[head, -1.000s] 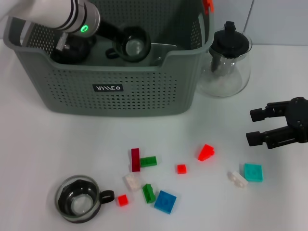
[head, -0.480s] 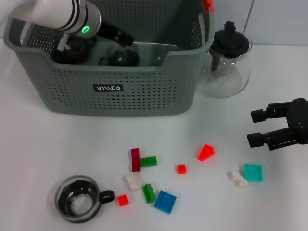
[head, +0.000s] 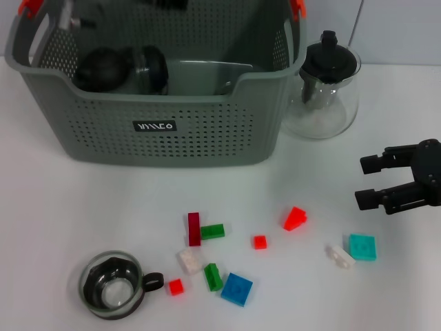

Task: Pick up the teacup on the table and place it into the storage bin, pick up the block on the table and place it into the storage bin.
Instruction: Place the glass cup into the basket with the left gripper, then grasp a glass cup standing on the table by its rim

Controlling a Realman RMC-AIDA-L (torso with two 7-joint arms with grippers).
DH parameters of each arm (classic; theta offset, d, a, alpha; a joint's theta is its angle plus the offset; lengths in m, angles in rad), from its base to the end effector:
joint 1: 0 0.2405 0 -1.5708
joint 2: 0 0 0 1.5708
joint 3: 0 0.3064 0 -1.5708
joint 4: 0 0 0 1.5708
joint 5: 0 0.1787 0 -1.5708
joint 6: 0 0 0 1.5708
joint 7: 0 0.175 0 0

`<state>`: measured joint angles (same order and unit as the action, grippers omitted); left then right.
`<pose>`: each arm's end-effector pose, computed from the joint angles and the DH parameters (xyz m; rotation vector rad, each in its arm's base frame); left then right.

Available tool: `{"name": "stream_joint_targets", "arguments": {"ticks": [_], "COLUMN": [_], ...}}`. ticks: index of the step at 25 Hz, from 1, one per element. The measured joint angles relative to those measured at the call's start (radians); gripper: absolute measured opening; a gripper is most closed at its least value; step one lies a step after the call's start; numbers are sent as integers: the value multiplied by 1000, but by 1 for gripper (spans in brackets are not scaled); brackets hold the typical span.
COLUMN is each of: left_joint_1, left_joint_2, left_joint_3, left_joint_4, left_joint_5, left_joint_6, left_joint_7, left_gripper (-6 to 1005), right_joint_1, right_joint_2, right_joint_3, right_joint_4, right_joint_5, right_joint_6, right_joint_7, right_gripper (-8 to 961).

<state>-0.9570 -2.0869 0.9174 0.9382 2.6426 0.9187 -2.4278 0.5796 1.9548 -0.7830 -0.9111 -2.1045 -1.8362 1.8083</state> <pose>-0.1641 0.5203 -0.0051 -2.1811 -0.7867 -0.1426 0.2563 0.3350 0.0091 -2.9608 0.8003 0.4185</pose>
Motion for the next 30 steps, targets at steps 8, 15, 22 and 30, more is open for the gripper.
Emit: {"name": "stream_joint_targets", "arguments": {"ticks": [8,15,22,30], "left_joint_1": [180,289,360,443], "left_joint_2": [15,-8,-21,-70], "left_joint_3": [-89,-154,-198,-108], "left_joint_4": [273,438,485,594], "left_joint_5": [-502,-591,-563,-263], "left_joint_6": [358,740,1037,1046], "left_joint_7": [165,349,503,562], "left_gripper": [656,653,650,648], "right_joint_1": [-12,-17,-17,-15], "right_joint_2": [-2,-2,-2,0], "right_joint_3": [7,33,55,58], "right_joint_4": [1,8,29,40], "right_joint_5": [0,0,0,2], "right_joint_6": [0,-3,-2,0], "right_joint_7": [-12,-19,-30,-34], "right_gripper": [931,930,930,930]}}
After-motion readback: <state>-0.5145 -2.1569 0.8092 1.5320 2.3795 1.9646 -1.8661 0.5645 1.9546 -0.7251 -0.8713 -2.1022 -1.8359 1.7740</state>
